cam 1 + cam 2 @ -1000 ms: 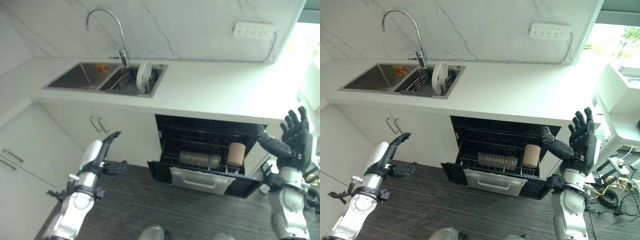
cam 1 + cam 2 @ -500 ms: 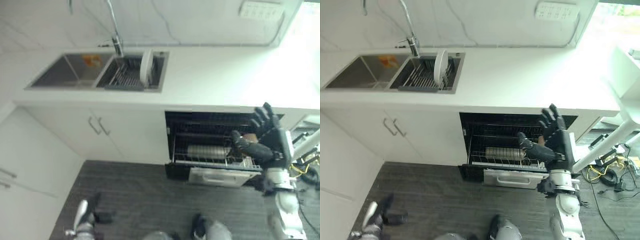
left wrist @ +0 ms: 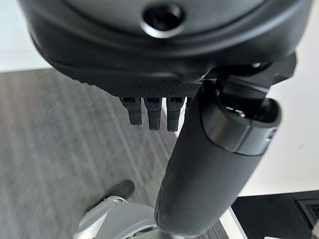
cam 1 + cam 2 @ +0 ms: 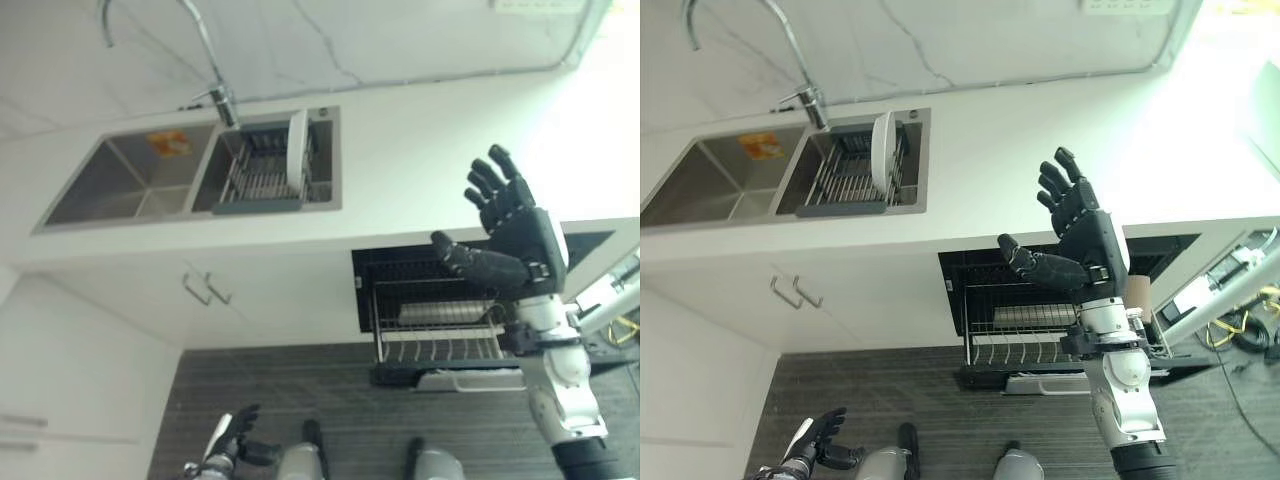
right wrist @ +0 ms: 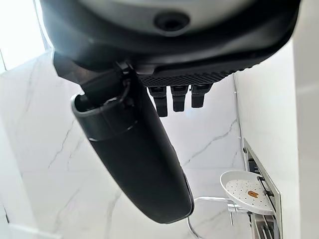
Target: Place the dishes in the dishwasher.
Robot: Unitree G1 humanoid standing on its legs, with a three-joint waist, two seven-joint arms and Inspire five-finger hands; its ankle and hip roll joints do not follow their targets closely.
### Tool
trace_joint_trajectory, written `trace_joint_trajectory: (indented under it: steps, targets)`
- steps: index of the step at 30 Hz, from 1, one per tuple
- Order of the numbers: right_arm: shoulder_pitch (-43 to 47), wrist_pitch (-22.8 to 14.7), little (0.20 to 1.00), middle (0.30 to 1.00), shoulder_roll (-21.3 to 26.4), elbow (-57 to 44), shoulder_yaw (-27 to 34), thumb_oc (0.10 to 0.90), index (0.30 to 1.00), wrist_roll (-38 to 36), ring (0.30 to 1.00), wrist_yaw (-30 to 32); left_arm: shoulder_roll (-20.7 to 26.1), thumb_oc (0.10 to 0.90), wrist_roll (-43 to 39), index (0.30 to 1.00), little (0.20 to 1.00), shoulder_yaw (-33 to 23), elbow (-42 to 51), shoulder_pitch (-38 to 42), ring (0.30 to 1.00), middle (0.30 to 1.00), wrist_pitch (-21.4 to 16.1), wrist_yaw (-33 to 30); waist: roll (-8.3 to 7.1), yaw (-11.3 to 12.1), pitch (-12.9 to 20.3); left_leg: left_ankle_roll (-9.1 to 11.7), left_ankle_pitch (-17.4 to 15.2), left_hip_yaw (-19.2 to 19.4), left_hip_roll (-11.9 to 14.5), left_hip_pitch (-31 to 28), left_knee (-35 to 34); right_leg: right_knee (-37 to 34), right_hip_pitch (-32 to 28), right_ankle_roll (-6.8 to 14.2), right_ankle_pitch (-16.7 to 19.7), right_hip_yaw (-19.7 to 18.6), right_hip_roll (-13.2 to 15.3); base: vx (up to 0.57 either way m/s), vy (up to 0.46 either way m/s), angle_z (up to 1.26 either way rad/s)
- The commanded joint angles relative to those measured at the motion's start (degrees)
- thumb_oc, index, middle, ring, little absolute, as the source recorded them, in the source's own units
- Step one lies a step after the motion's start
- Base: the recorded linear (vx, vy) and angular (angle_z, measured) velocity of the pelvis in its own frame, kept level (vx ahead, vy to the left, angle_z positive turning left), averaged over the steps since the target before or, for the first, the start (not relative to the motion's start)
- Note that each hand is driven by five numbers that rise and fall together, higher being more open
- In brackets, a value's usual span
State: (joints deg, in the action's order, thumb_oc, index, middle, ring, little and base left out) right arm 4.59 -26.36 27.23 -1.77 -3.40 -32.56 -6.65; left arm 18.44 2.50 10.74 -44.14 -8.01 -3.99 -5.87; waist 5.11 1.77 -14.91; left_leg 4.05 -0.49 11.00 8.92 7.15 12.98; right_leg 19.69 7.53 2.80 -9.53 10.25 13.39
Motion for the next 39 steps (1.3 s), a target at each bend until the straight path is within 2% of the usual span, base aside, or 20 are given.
trace_joint_trajectory:
  steps: [1,5,9,12,14,16,17,18,19,21,22,23,24,26,27,28,32,34,37,39]
  targets:
    - [5.0,-6.6,0.900,0.900,0.2,-5.8,0.1,0.800,0.900,-0.9,0.900,-1.9,2.3,0.800,-2.6,0.900,0.900,-2.6,1.7,-0.8,0.900,0.900,-0.8,-1.5,-0.46,2.6,3.3,1.4,-2.5,-4.5,3.1,2.9,4.2,-2.5,-8.6,2.6,-2.0,7.5,-5.8,0.13,0.308,-0.61]
    - [5.3,-5.8,0.900,0.900,-0.6,-7.0,-0.7,0.800,0.900,1.9,0.900,2.6,1.0,0.800,-1.6,0.900,0.900,-2.8,-6.9,0.8,0.900,0.900,-1.5,1.1,-0.18,2.8,3.8,0.0,-4.4,-5.3,1.6,1.7,4.2,-2.5,-10.1,3.2,-1.5,7.5,-4.9,0.19,0.395,-0.33]
    - [4.8,-5.3,0.900,0.900,-1.6,-9.9,-0.2,0.800,0.900,2.8,0.900,5.8,-1.4,0.800,-7.1,0.900,0.900,-1.4,-13.5,3.0,0.900,0.900,0.7,5.9,-1.41,2.2,3.9,-3.6,-7.7,-4.2,-2.3,0.2,4.2,-2.5,-8.4,5.3,2.3,5.9,-2.1,0.15,0.291,-0.18]
    - [5.5,-9.7,0.900,0.900,-2.6,-10.0,0.5,0.800,0.900,3.3,0.900,8.4,-3.5,0.800,-14.1,0.900,0.900,-2.1,-15.8,2.6,0.900,0.900,3.1,7.0,-1.70,2.6,4.0,-4.8,-9.2,-3.3,-3.3,-0.3,4.2,-2.5,-7.4,6.1,4.4,5.9,-0.7,0.07,0.133,-0.46]
    - [6.2,-12.0,0.900,0.900,-3.5,-10.9,0.7,0.800,0.900,4.7,0.900,9.8,-4.3,0.800,-16.9,0.900,0.900,-3.4,-16.6,2.4,0.900,0.900,4.7,8.0,-1.72,3.4,4.3,-5.3,-9.9,-1.7,-3.1,-0.4,4.2,-2.5,-7.7,6.3,5.8,8.4,-0.3,0.02,0.099,-0.20]
    - [8.6,-12.2,0.900,0.900,-5.2,-12.3,-0.7,0.800,0.900,4.7,0.900,10.6,-5.3,0.800,-19.1,0.900,0.900,-3.7,-17.8,2.6,0.900,0.900,6.9,7.8,-2.15,5.5,4.2,-5.0,-11.8,0.3,-3.3,-1.6,4.2,-2.5,-7.1,6.9,6.2,13.1,1.0,0.08,0.000,-1.05]
    - [9.8,-12.6,0.900,0.900,-5.6,-12.2,-1.2,0.800,0.900,6.0,0.900,11.5,-5.6,0.800,-20.0,0.900,0.900,-4.4,-18.6,2.2,0.900,0.900,7.3,7.4,-2.29,6.1,4.2,-4.9,-11.9,1.1,-2.9,-2.0,4.2,-2.5,-7.1,6.6,5.5,13.8,1.8,0.08,-0.118,-1.76]
    - [10.7,-13.6,0.900,0.900,-5.2,-12.2,-1.3,0.800,0.900,6.1,0.900,11.3,-6.2,0.800,-27.5,0.900,0.900,-6.4,-19.6,1.6,0.900,0.900,8.2,8.0,-2.46,6.2,4.2,-4.9,-10.9,2.0,-2.5,-1.8,4.2,-2.5,-6.3,5.8,4.9,14.3,1.5,0.05,-0.139,-1.47]
    - [11.2,-13.3,0.900,0.900,-4.7,-12.8,-1.1,0.800,0.900,6.4,0.900,10.4,-7.1,0.800,-34.7,0.900,0.900,-9.9,-19.6,1.0,0.900,0.900,11.6,10.0,-2.57,6.3,4.6,-4.3,-10.6,2.9,-1.8,-1.9,4.2,-2.5,-6.3,5.7,3.0,14.7,1.3,0.07,-0.242,-0.55]
    - [12.3,-12.0,0.900,0.900,-4.0,-13.7,0.4,0.800,0.900,4.0,0.900,9.5,-8.3,0.800,-30.0,0.900,0.900,-11.6,-20.1,0.3,0.900,0.900,13.0,10.7,-3.33,5.9,4.8,-3.3,-8.7,4.9,-0.1,-1.7,4.2,-2.5,-7.4,3.9,-0.2,14.8,-1.1,0.21,-0.294,0.17]
    - [13.5,-12.6,0.900,0.900,-3.7,-13.9,0.4,0.800,0.900,5.7,0.900,9.9,-8.3,0.800,-31.2,0.900,0.900,-11.7,-21.1,0.1,0.900,0.900,12.5,10.7,-4.40,6.2,4.2,-3.5,-10.5,4.2,-2.2,-4.0,4.2,-2.5,-8.2,3.3,-1.8,13.8,-1.4,0.22,-0.171,0.46]
    - [14.2,-12.5,0.900,0.900,-3.4,-14.1,0.1,0.800,0.900,6.3,0.900,10.8,-8.4,0.800,-31.5,0.900,0.900,-11.7,-21.5,0.1,0.900,0.900,13.3,10.0,-5.29,6.7,3.5,-3.8,-8.4,4.4,-3.7,-3.3,4.2,-2.5,-8.0,2.2,-0.8,13.8,-0.9,0.25,-0.045,0.48]
    - [14.8,-12.2,0.900,0.900,-3.3,-14.5,0.1,0.800,0.900,5.9,0.900,11.5,-8.7,0.800,-33.2,0.900,0.900,-11.4,-21.9,-0.1,0.900,0.900,15.9,4.9,-5.57,7.5,2.6,-3.1,-6.1,3.8,-3.8,-1.8,4.5,-2.5,-9.0,1.5,-1.3,13.1,-1.2,0.13,0.065,0.28]
    - [16.9,-12.7,0.900,0.900,-3.0,-14.0,-0.2,0.800,0.900,6.3,0.900,12.3,-9.4,0.800,-38.1,0.900,0.900,-13.3,-24.2,-0.4,0.900,0.900,16.8,2.4,-4.05,8.2,1.2,-0.8,-2.1,1.9,-0.1,3.8,4.2,-2.5,-10.4,1.8,-2.7,12.1,-2.7,0.21,0.247,-0.19]
    - [17.2,-13.3,0.900,0.900,-3.3,-14.2,-0.6,0.800,0.900,7.3,0.900,12.3,-9.6,0.800,-36.8,0.900,0.900,-14.0,-24.7,-0.4,0.900,0.900,17.6,2.6,-3.42,8.6,0.9,0.2,-0.2,0.5,1.1,5.8,4.2,-2.5,-11.0,2.0,-3.2,11.8,-3.1,0.30,0.368,-0.09]
    - [17.5,-13.5,0.900,0.900,-3.7,-14.9,-0.9,0.800,0.900,8.8,0.900,12.2,-9.8,0.800,-32.2,0.900,0.900,-14.2,-27.3,-0.5,0.900,0.900,16.3,3.4,-2.77,9.6,0.6,0.9,2.3,-2.0,2.2,8.3,4.2,-2.5,-12.5,2.4,-4.2,11.8,-2.9,0.29,0.326,0.11]
    - [16.5,-12.3,0.900,0.900,-3.0,-16.0,-0.6,0.800,0.900,7.3,0.900,11.7,-9.1,0.800,-25.7,0.900,0.900,-13.4,-28.7,0.8,0.900,0.900,15.7,0.7,-3.26,10.5,2.6,-1.4,-2.7,-0.9,0.0,6.9,4.2,-2.5,-15.0,4.6,-4.3,14.4,0.1,0.24,0.264,-0.28]
    - [14.2,-11.8,0.900,0.900,-3.3,-17.7,-0.6,0.800,0.900,6.1,0.900,11.8,-8.7,0.800,-24.9,0.900,0.900,-13.3,-29.6,1.4,0.900,0.900,16.3,-0.7,-3.38,10.2,3.4,-3.2,-4.6,-1.4,-2.2,5.7,4.2,-2.5,-16.0,4.4,-1.3,15.0,0.2,0.27,0.167,-0.34]
    - [15.4,-10.8,0.900,0.900,-4.3,-16.6,-2.5,0.800,0.900,3.1,0.900,9.5,-8.0,0.800,-26.9,0.900,0.900,-13.0,-30.6,1.9,0.900,0.900,17.3,-0.7,-2.70,8.8,3.3,-3.3,-6.0,-2.0,-2.4,3.2,4.2,-2.5,-10.6,4.1,0.3,13.8,0.0,0.13,0.044,-0.32]
    - [17.1,-8.7,0.900,0.900,-4.8,-16.4,-4.0,0.800,0.900,2.0,0.900,9.0,-7.4,0.800,-31.2,0.900,0.900,-12.5,-30.6,2.5,0.900,0.900,18.9,-0.8,-1.68,7.1,2.1,-2.9,-6.9,-2.2,-0.9,1.2,4.2,-2.5,-6.0,4.2,2.8,12.4,0.6,0.06,-0.056,-0.54]
